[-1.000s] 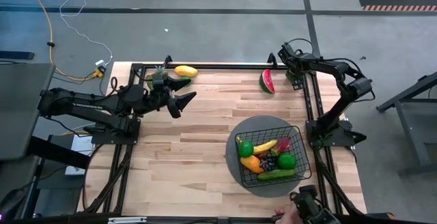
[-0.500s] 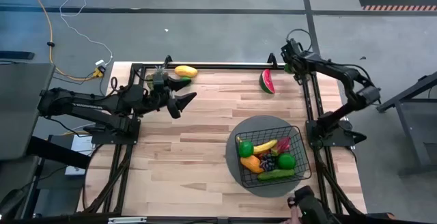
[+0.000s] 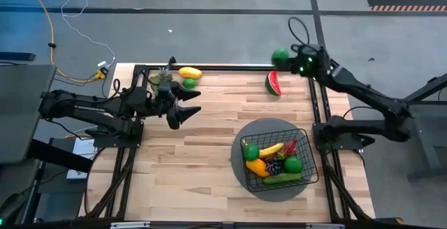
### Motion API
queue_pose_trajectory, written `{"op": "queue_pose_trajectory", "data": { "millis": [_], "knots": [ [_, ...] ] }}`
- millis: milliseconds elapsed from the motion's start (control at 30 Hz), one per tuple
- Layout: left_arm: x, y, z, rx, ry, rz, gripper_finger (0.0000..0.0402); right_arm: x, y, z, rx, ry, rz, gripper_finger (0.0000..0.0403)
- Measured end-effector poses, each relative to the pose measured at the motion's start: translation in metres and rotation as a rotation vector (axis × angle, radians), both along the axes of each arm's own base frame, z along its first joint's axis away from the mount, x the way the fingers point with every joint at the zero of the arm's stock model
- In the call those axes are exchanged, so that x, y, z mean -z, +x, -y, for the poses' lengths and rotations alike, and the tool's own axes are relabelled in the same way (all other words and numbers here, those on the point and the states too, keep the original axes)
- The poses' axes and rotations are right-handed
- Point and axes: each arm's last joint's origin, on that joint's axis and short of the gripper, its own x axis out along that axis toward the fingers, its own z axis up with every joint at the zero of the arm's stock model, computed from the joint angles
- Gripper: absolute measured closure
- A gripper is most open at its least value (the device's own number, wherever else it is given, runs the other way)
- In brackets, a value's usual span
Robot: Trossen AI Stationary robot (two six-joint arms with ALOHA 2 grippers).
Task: Build produce basket
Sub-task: Put the green lime into the black basket
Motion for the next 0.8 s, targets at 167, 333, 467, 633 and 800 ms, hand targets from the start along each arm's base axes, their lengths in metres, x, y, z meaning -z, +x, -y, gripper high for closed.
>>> {"op": "queue_pose_trajectory", "data": {
  "millis": [167, 333, 467, 633, 800],
  "knots": [
    [0.0, 0.0, 0.0, 0.016, -0.001, 0.001, 0.0025, -0.024, 0.005, -0.052, -0.317, -0.073, 0.125, 0.01],
    [0.0, 0.0, 0.002, 0.07, -0.022, 0.007, 0.0025, -0.045, 0.009, -0.094, -0.542, -0.143, 0.279, 0.01],
    [-0.001, 0.001, 0.003, 0.101, -0.035, 0.018, 0.0025, -0.049, 0.012, -0.119, -0.712, -0.229, 0.283, 0.01],
    [-0.001, 0.001, 0.007, 0.117, -0.044, 0.021, 0.0025, -0.046, 0.018, -0.145, -0.915, -0.357, 0.214, 0.01],
    [0.002, 0.005, 0.017, 0.071, -0.066, 0.011, 0.0025, -0.042, 0.026, -0.157, -1.011, -0.526, 0.111, 0.01]
  ]
}}
